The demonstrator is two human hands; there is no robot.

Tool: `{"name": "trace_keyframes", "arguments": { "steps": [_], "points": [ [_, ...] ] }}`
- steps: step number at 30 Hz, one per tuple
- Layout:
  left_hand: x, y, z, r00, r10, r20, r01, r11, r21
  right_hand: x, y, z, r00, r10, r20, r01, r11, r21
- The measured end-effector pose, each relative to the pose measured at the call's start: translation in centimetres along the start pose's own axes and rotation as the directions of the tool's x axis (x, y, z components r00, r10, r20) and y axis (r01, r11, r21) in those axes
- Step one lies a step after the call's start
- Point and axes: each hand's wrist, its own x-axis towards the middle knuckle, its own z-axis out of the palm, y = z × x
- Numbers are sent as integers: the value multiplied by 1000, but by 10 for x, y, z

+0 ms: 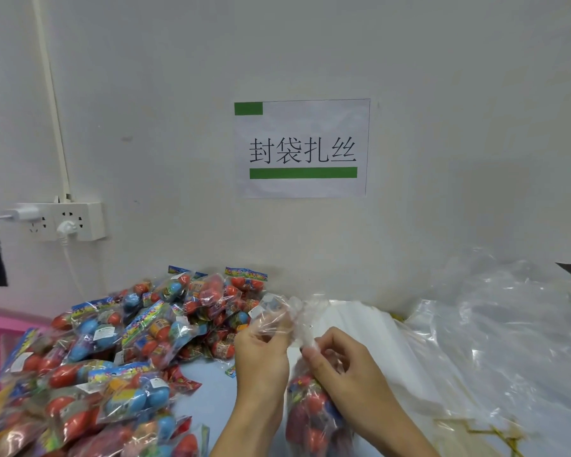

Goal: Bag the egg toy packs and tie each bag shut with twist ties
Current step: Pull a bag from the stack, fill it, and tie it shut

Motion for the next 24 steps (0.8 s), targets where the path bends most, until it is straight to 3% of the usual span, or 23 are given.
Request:
{"name": "trace_keyframes", "arguments": {
  "steps": [4, 8, 10, 13, 15, 18, 21, 24],
  "points": [
    [-1, 2, 2, 997, -7, 77, 9, 1000, -27, 0, 0, 2, 997, -11, -81, 12, 1000, 11],
    [0, -1, 1, 971, -45, 236, 5, 986, 168, 5, 7, -3, 949, 7, -314, -6, 1000, 3],
    [-3, -3, -1, 932, -99, 350, 9, 968, 250, 9, 11, -9, 896, 50, -441, -40, 999, 34],
    [-11, -8, 0, 819, -197, 540, -57, 906, 418, 14, 17, -15, 840, 148, -522, -101, 988, 118],
    [-15, -9, 0, 792, -217, 570, -77, 891, 447, 15, 19, -15, 823, 183, -538, -124, 982, 144],
    [-11, -6, -3, 809, -190, 557, -99, 889, 447, 15, 17, -17, 824, 238, -514, -133, 963, 233],
    [-5, -1, -12, 793, -222, 567, -96, 874, 477, 15, 12, -23, 866, 285, -411, -156, 935, 318],
    [1, 4, -22, 792, -245, 559, -72, 872, 484, 14, 6, -36, 935, 231, -268, -146, 942, 304]
  ]
}}
